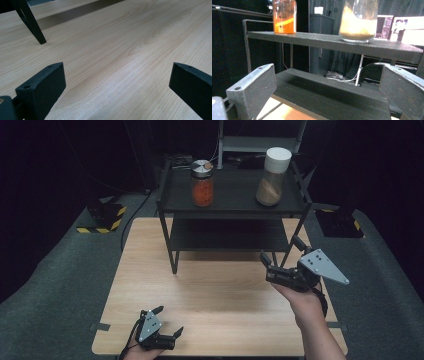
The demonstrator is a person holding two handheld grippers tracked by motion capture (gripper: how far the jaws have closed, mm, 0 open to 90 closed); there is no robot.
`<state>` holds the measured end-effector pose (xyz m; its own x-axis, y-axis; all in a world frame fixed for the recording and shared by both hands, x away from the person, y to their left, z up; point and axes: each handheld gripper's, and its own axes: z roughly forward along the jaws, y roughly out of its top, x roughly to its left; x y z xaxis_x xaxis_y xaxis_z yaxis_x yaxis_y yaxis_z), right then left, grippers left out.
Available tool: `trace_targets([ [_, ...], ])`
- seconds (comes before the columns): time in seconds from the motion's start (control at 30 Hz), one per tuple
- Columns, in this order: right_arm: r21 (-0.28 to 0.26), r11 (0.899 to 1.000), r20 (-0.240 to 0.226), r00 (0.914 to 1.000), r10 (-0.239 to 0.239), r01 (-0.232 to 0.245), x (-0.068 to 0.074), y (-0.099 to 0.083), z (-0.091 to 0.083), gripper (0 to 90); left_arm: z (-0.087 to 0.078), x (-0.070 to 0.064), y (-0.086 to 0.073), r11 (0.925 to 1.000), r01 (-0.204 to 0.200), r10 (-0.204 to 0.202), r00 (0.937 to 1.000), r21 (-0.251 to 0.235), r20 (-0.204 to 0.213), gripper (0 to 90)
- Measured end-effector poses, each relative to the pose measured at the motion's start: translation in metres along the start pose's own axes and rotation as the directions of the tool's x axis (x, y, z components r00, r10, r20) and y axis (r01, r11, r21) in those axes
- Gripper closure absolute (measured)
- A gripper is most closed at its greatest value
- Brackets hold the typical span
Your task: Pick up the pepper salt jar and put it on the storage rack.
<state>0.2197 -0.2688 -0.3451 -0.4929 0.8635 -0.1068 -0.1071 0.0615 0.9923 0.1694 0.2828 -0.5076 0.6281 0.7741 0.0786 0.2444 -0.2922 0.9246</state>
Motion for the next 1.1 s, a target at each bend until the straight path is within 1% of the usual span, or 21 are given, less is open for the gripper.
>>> trace_targets([
  [0.3, 0.031, 0.999, 0.007, 0.9999, 0.011, -0.011, 0.000, -0.013, -0.005, 0.1, 0.000, -0.001, 0.000, 1.0000, -0.001, 0.001, 1.0000, -0.001, -0.002, 0.9],
  [0.57, 0.067, 0.997, 0.011, 0.9996, 0.027, -0.028, 0.001, -0.028, -0.011, 0.1, 0.000, -0.001, 0.000, 1.0000, -0.001, 0.001, 1.0000, -0.001, -0.002, 0.9],
  [0.87, 0.111, 0.992, 0.011, 0.9987, 0.050, -0.051, 0.002, -0.052, -0.020, 0.1, 0.000, -0.001, -0.001, 1.0000, -0.002, 0.002, 1.0000, -0.003, -0.002, 0.9],
  [1.0, 0.139, 0.989, 0.015, 0.9983, 0.056, -0.058, 0.005, -0.065, -0.025, 0.1, 0.000, -0.001, 0.000, 0.9999, -0.013, 0.013, 0.9999, 0.000, 0.000, 0.9],
  [1.1, 0.154, 0.986, 0.014, 0.9983, 0.057, -0.058, 0.007, -0.074, -0.029, 0.2, 0.001, -0.001, 0.001, 1.0000, -0.008, 0.008, 1.0000, 0.004, -0.003, 1.0],
])
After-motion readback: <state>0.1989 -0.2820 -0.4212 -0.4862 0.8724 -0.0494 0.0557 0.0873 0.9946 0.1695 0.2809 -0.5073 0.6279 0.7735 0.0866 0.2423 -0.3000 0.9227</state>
